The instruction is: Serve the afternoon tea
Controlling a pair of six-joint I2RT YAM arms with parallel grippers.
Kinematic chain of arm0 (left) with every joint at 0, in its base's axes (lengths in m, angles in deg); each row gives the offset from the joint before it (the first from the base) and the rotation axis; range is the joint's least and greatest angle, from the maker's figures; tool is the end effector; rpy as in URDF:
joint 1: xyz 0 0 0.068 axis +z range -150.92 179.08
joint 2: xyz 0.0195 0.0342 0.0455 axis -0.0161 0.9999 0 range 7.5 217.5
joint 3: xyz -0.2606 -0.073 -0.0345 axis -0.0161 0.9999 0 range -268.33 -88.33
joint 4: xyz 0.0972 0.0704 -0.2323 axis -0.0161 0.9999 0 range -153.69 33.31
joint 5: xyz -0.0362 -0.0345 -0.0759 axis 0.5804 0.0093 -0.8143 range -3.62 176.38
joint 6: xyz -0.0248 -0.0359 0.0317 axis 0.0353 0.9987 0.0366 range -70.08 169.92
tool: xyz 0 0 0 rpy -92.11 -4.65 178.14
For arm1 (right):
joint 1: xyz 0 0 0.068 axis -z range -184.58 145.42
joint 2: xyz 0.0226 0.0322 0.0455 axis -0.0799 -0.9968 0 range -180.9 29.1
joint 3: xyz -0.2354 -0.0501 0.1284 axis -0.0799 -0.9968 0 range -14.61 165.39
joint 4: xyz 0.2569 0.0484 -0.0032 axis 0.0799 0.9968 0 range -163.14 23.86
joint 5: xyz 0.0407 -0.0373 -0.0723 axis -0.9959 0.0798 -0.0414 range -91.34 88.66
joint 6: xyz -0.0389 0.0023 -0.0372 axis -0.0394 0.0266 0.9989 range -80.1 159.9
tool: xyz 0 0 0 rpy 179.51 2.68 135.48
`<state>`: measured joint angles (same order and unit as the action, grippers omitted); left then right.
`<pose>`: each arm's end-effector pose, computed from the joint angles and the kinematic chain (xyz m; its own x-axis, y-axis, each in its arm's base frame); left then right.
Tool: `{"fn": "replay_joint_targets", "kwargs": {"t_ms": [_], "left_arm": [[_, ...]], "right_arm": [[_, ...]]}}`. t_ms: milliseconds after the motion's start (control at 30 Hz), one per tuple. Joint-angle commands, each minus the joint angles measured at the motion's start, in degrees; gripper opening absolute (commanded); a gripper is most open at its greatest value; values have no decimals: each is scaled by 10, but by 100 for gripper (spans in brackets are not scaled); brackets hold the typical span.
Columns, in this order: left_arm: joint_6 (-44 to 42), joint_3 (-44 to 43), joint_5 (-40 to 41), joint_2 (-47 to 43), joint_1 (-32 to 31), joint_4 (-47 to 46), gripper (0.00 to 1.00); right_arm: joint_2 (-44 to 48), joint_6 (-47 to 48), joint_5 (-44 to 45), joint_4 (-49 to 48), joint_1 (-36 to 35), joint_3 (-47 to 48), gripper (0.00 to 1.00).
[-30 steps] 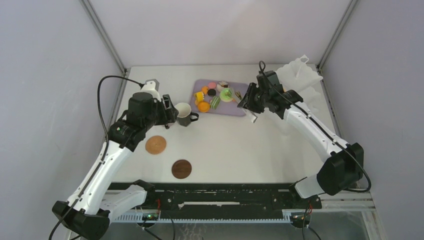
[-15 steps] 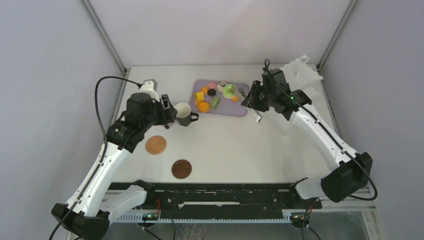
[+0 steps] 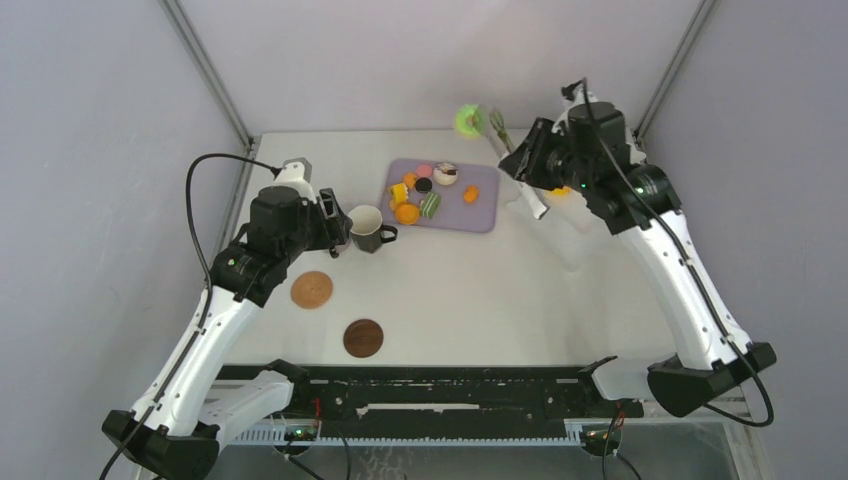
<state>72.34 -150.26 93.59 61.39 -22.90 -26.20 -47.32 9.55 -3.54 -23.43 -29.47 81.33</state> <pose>0.1813 -0.0683 0.3667 -0.5245 -0.1964 -0.8285 0.0756 0.9584 -0.2751 0.2385 0.1122 0.4535 -0.6213 0.2683 -0.7362 -0.1583 0.8772 0.4533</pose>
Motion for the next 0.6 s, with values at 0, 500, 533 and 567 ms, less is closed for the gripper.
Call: {"fn": "replay_joint_targets", "kwargs": {"t_ms": [0, 500, 533, 567], "left_arm": [[-11, 1, 0, -8, 5, -9, 67], [-8, 3, -8, -6, 5, -13, 67], [-7, 3, -10, -6, 5, -14, 67], [-7, 3, -12, -6, 4, -14, 67]], "right_arm": [[46, 22, 18, 6, 28, 45, 0], [125, 29, -16, 2, 232, 45, 0], [127, 27, -20, -2, 245, 44, 0], [128, 25, -26, -6, 260, 43, 0]]}}
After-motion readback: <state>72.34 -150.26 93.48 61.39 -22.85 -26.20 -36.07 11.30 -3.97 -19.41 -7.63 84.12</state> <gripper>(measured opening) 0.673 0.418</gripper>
